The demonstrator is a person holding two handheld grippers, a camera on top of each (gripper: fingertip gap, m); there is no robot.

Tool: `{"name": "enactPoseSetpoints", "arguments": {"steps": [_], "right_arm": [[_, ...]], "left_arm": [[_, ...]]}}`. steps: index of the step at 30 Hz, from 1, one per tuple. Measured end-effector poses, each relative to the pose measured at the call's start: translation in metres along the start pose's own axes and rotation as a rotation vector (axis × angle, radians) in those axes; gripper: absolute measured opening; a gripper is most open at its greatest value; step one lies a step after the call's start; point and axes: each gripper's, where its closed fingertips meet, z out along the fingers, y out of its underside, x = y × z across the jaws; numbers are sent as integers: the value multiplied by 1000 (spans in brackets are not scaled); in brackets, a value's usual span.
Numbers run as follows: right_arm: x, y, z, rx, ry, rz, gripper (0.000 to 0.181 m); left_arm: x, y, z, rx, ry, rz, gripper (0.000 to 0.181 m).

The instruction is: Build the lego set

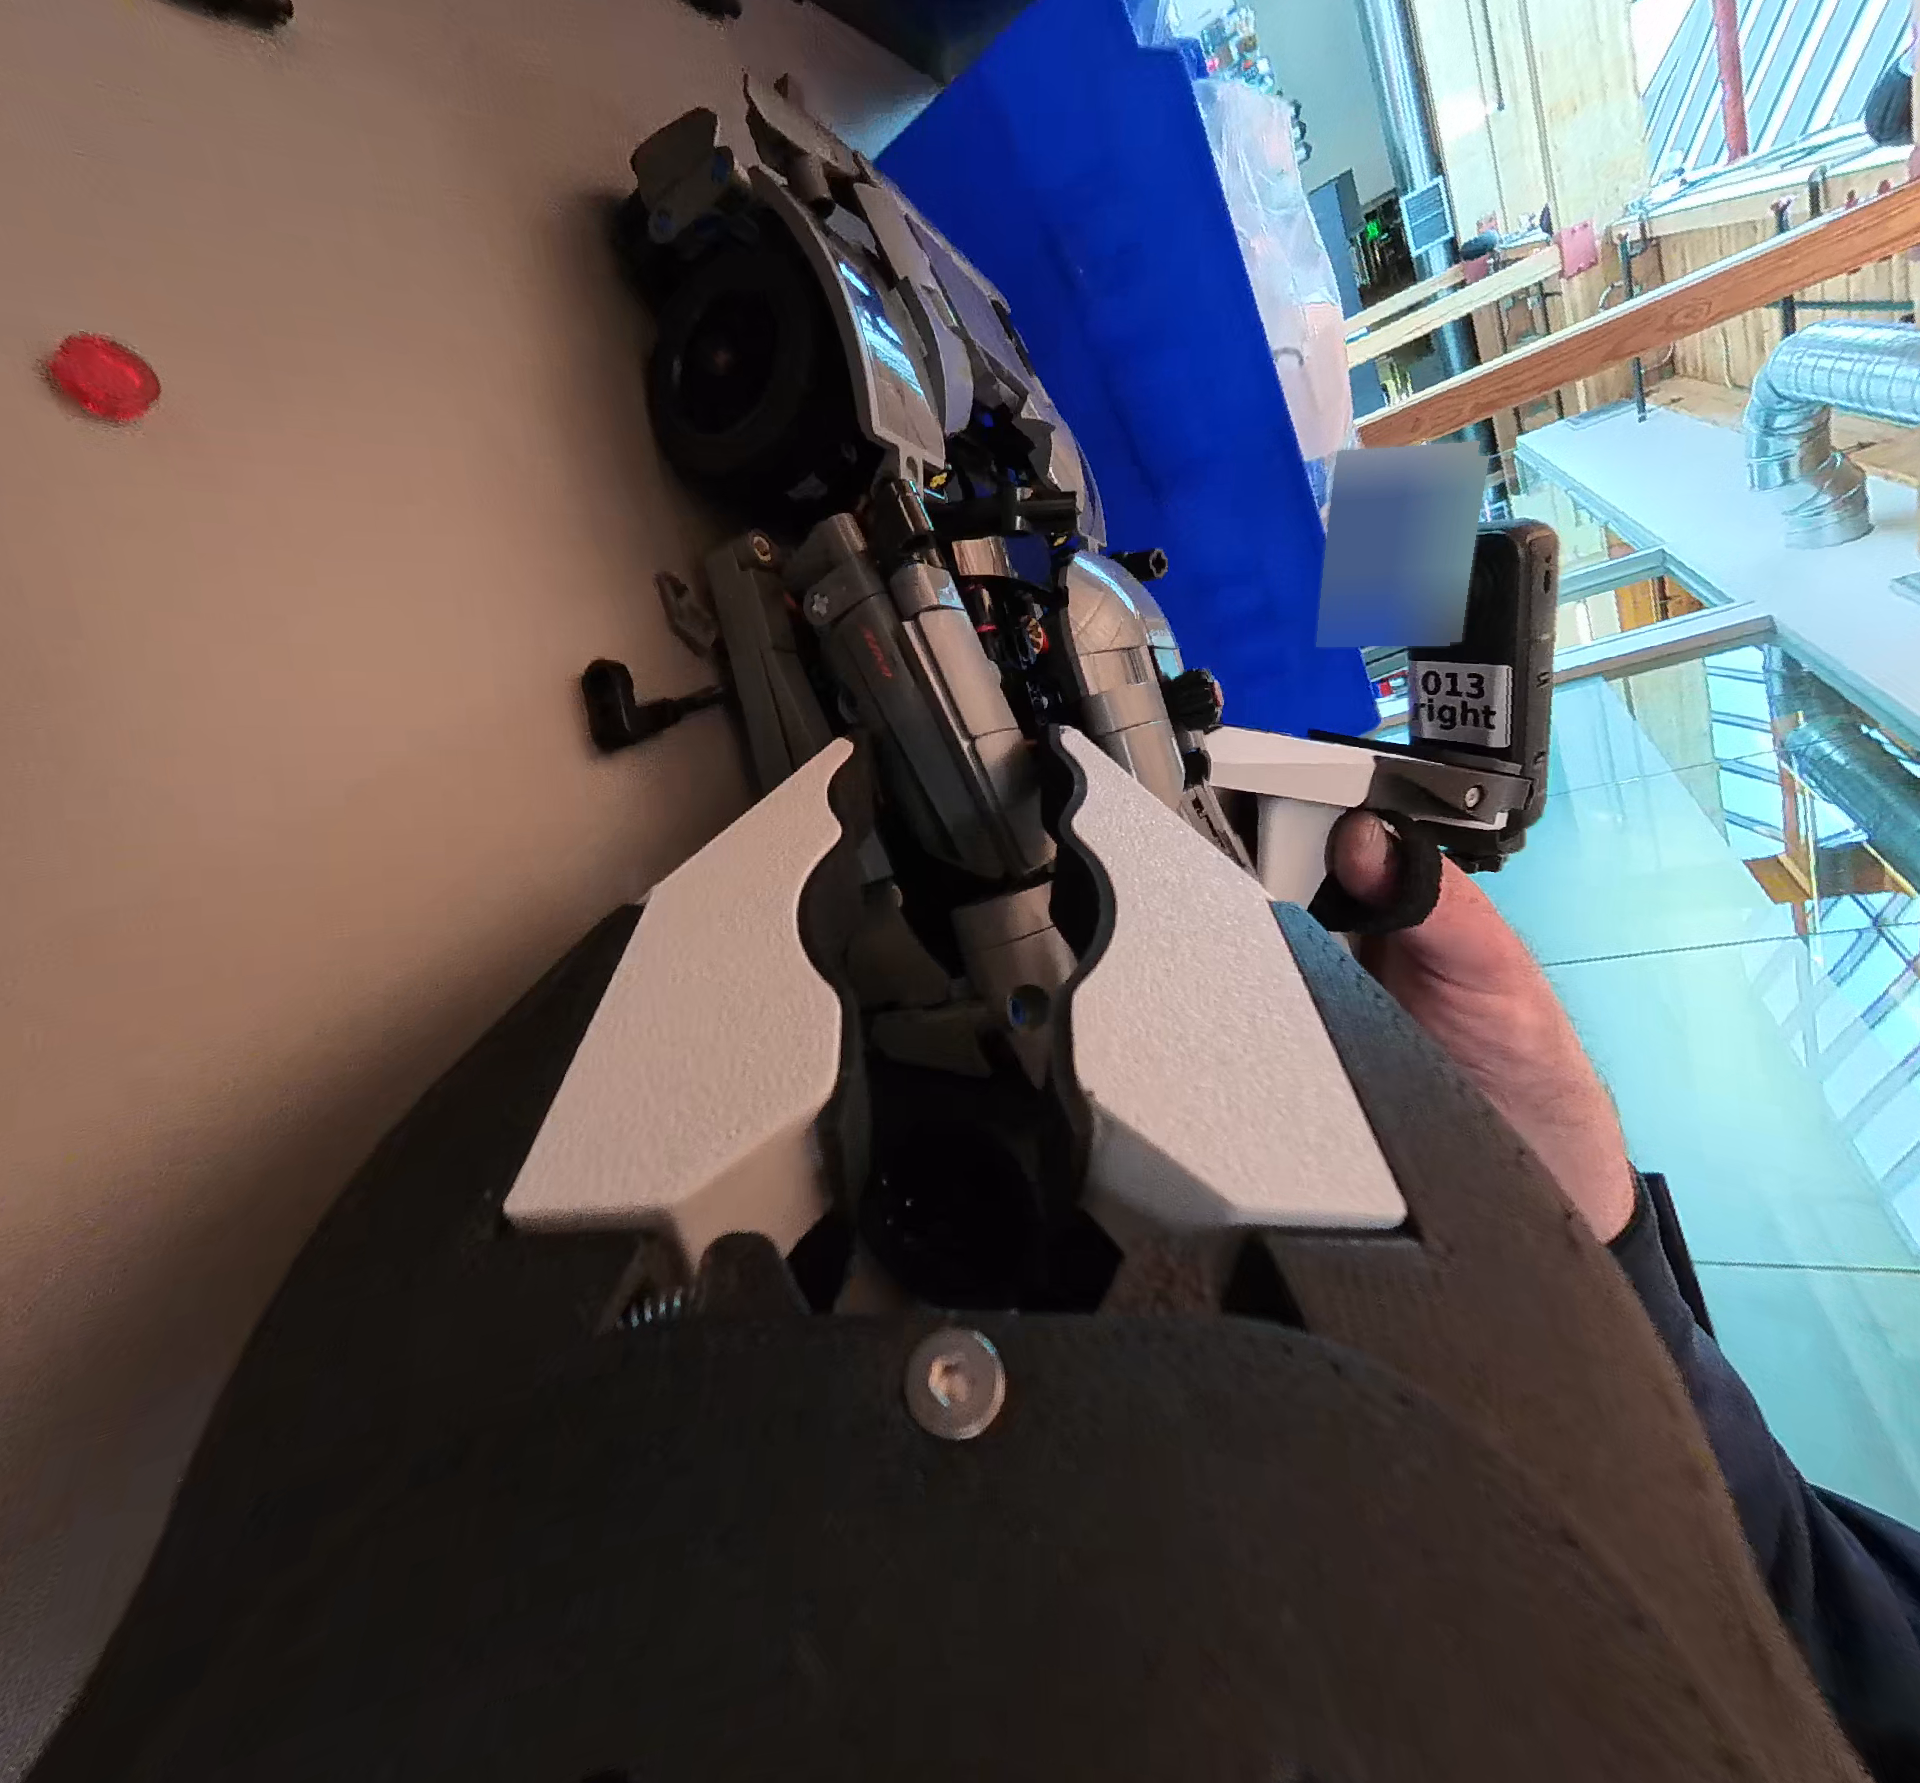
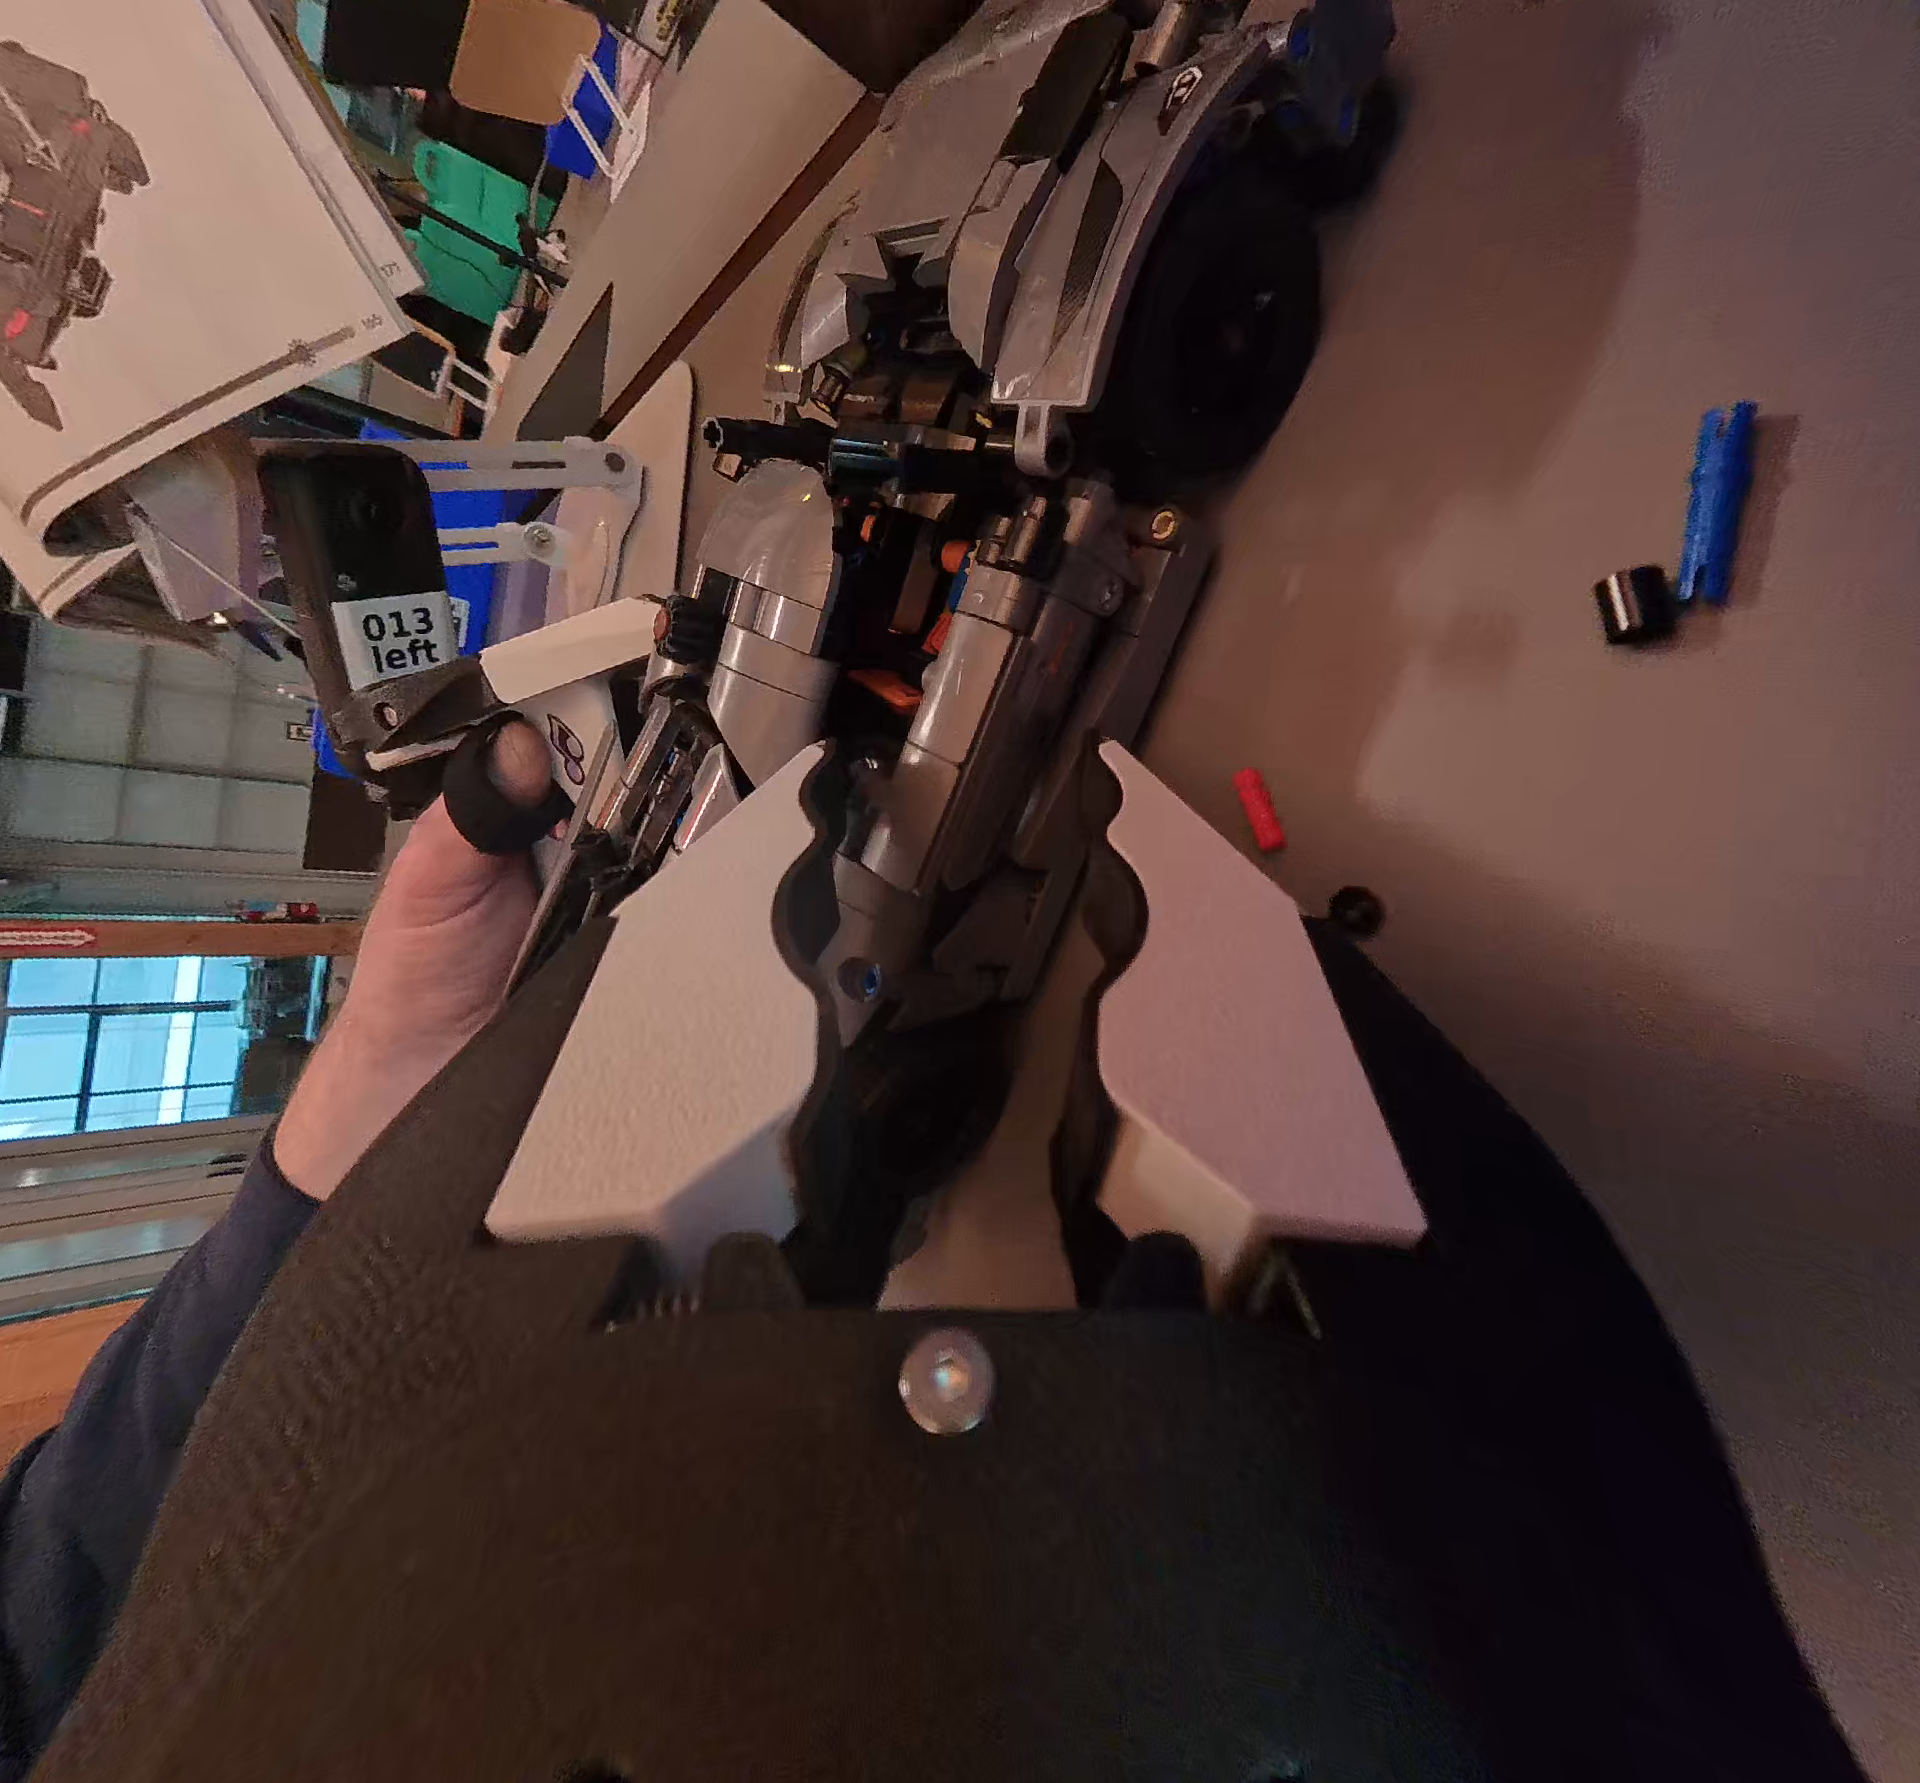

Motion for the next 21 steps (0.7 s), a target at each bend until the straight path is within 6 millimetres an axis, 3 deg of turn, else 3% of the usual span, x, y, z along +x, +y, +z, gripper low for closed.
{"name": "enactPoseSetpoints", "arguments": {"steps": [4,8,12,21], "right_arm": [[-2,8,-5,9,6,-16,38],[6,8,-5,17,70,-49,48],[5,15,3,-37,39,-16,58],[2,14,7,-36,-19,49,52]], "left_arm": [[1,11,-8,-20,-23,34,29],[-3,8,-16,5,-17,12,28],[-7,14,-7,-33,-30,14,38],[-3,14,-4,-37,12,-46,35]]}}
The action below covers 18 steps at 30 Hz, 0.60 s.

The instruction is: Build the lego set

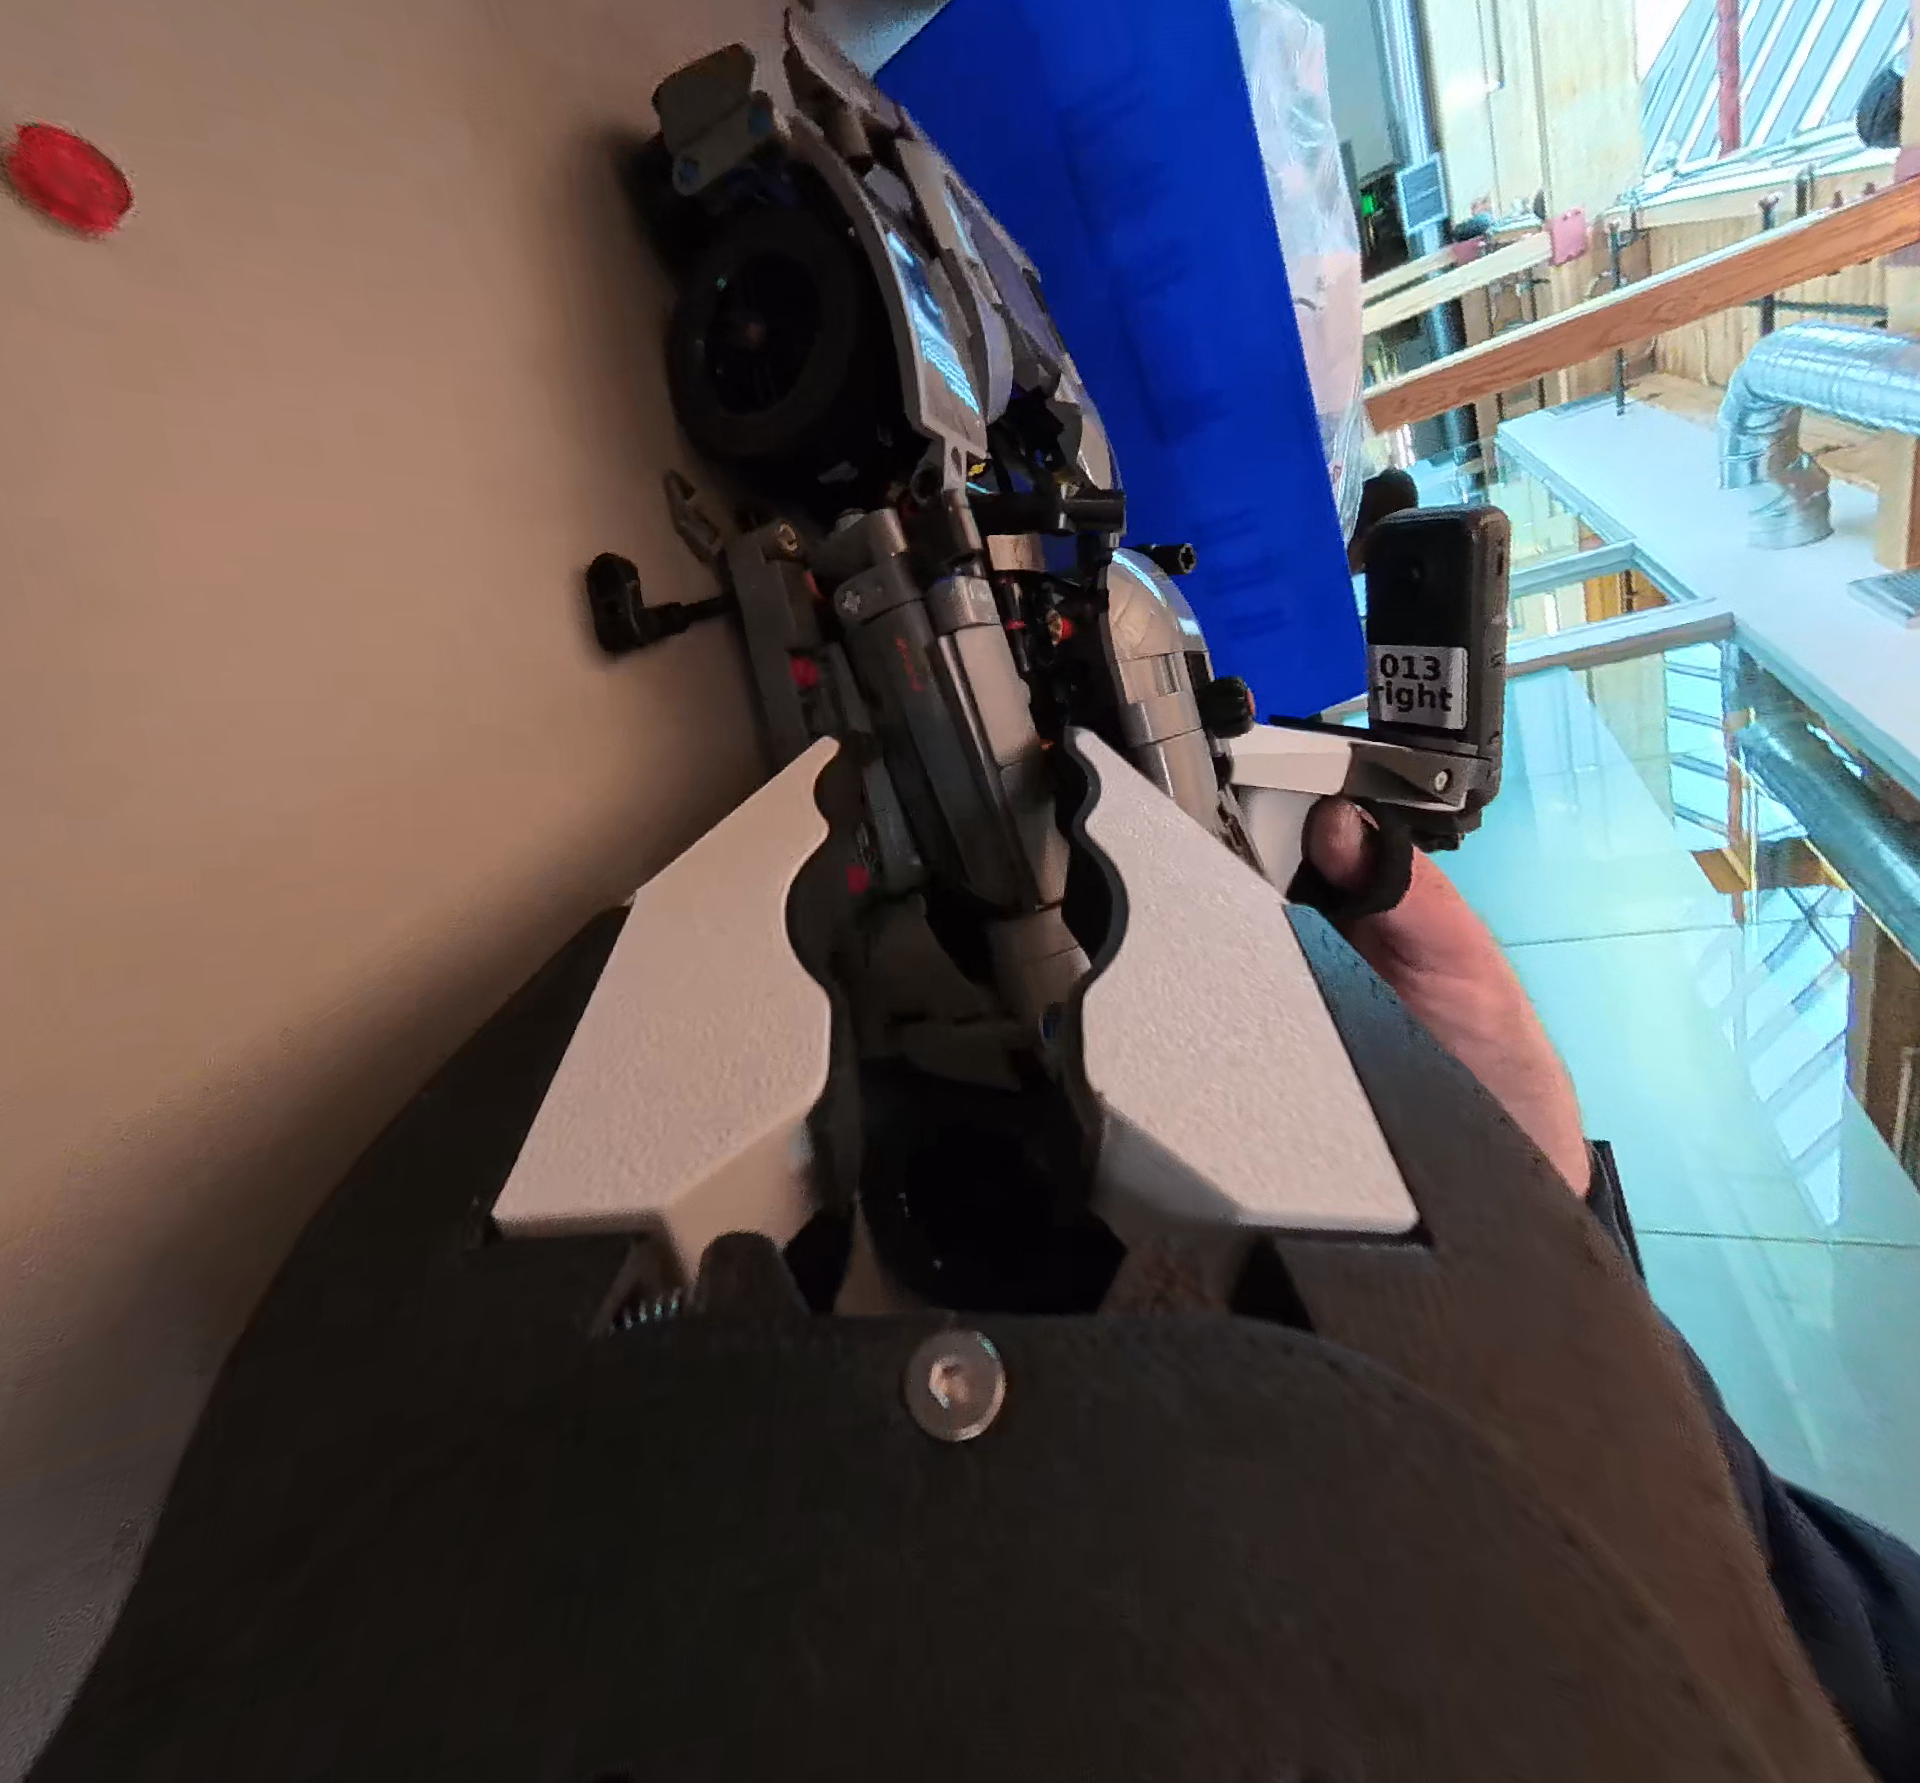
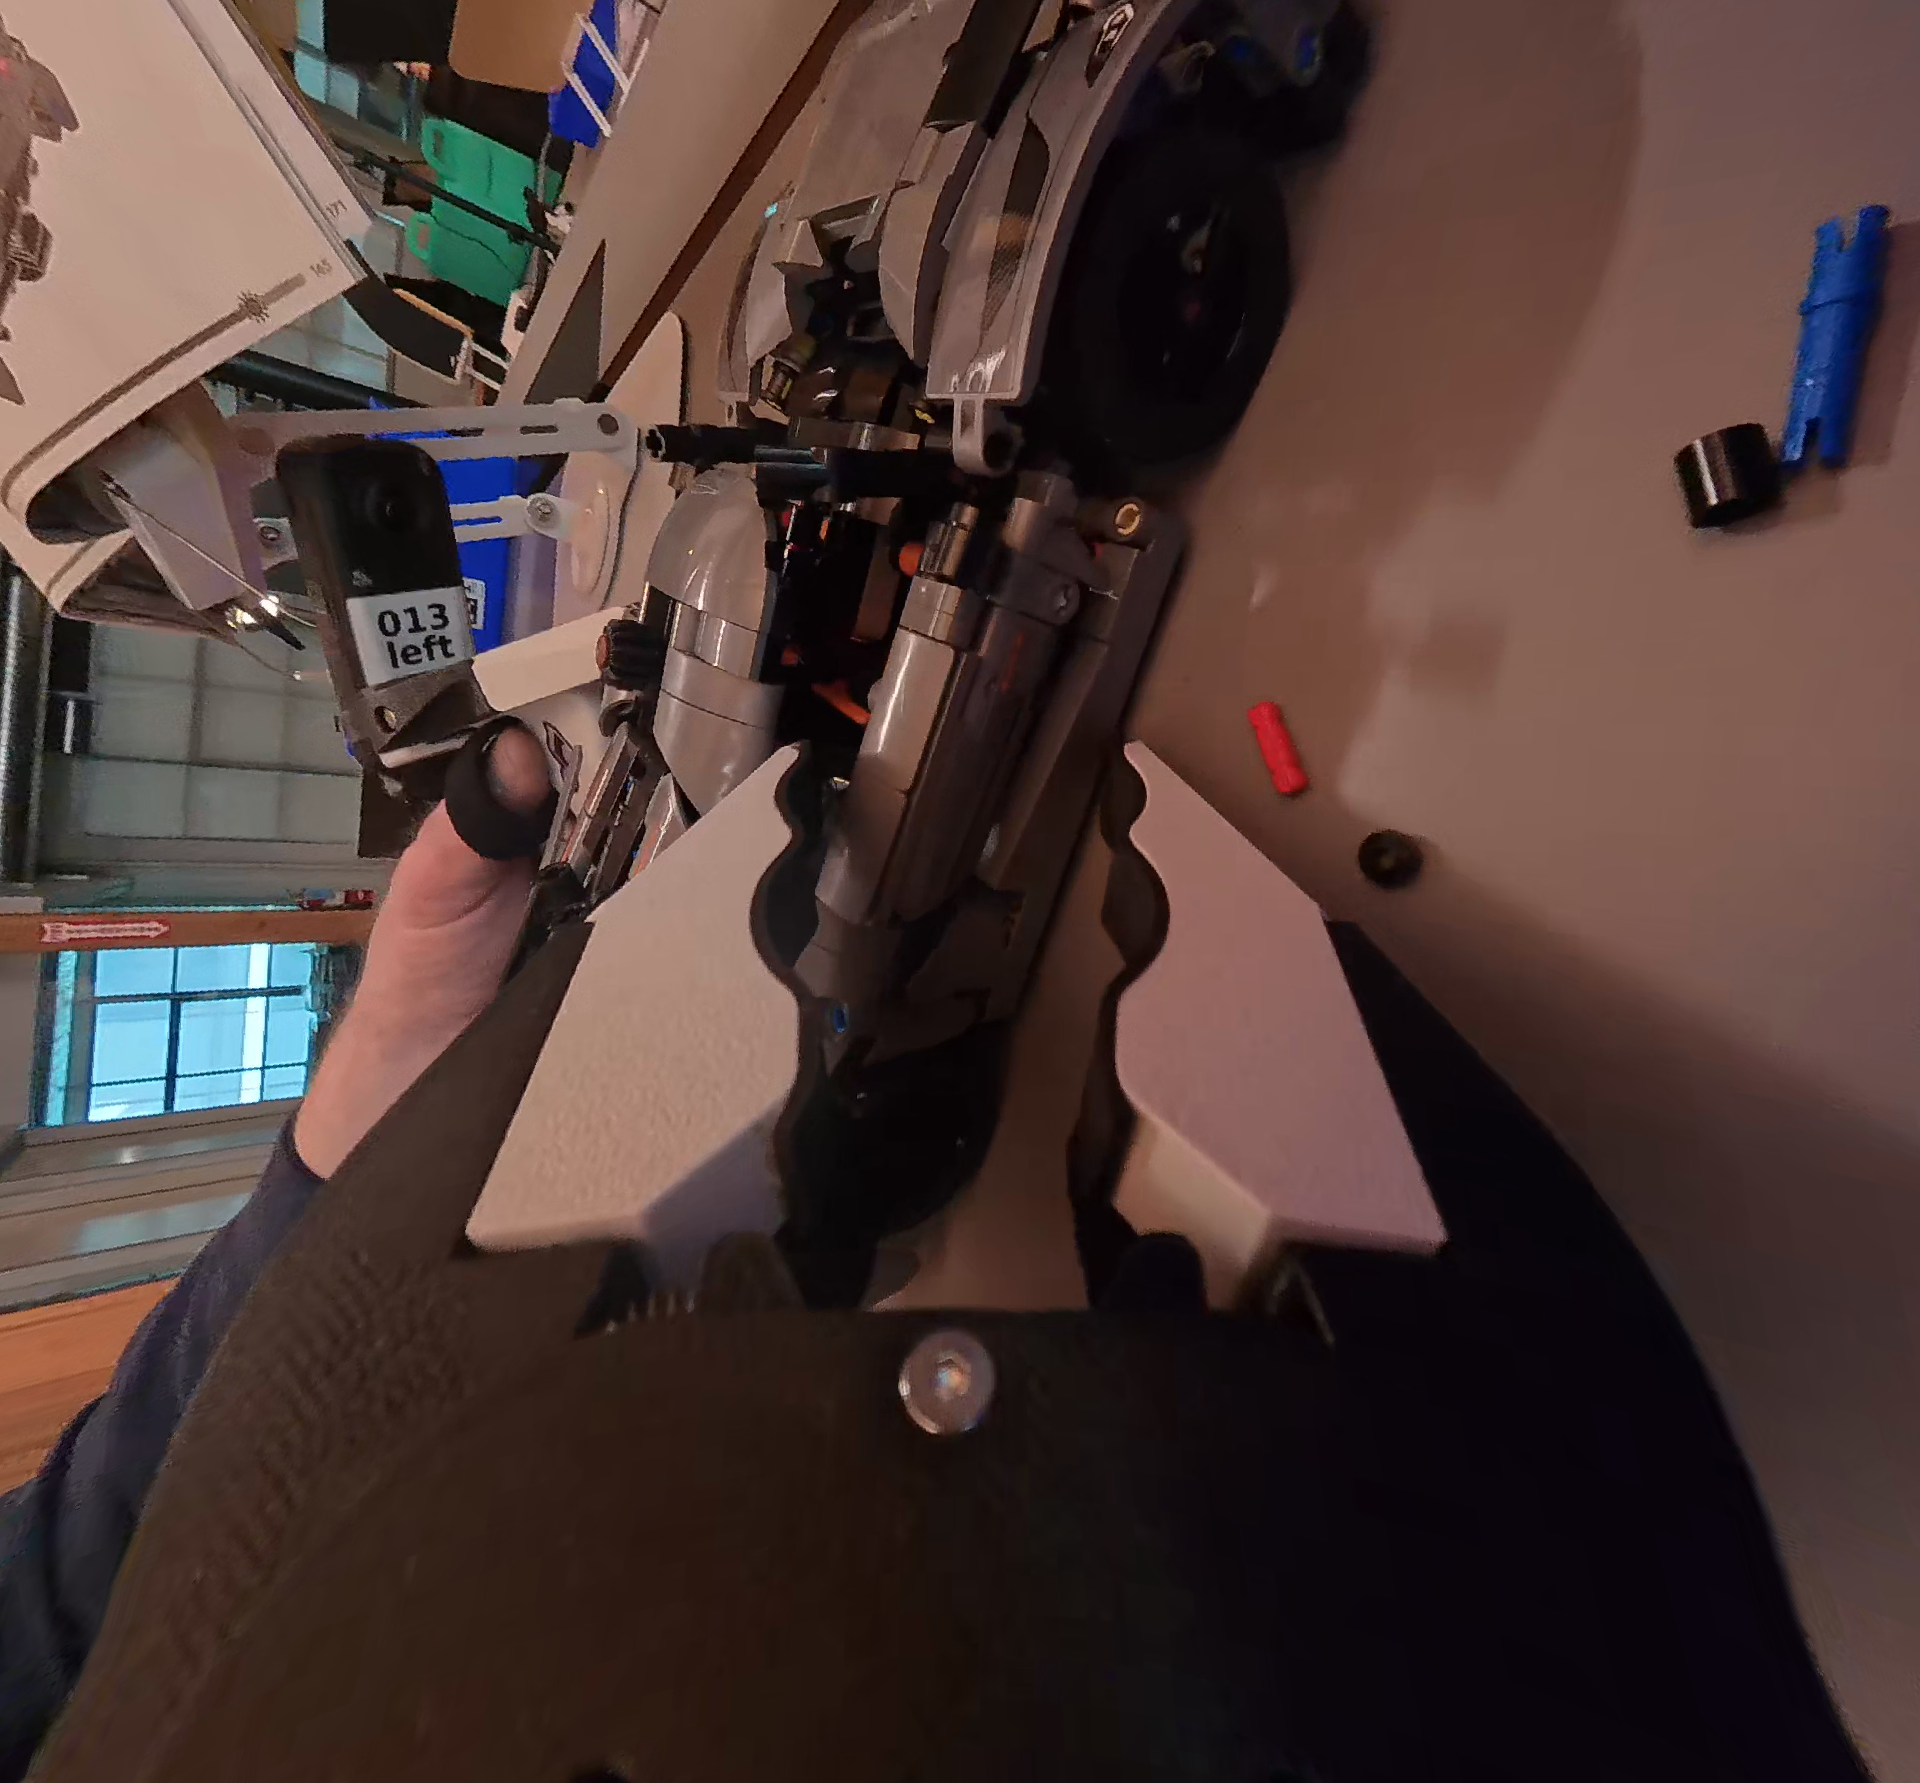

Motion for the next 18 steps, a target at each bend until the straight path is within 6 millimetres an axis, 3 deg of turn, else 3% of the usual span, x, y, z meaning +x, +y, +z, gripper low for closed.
{"name": "enactPoseSetpoints", "arguments": {"steps": [18], "right_arm": [[-10,9,-3,11,-39,12,51]], "left_arm": [[4,7,-13,19,44,-16,35]]}}
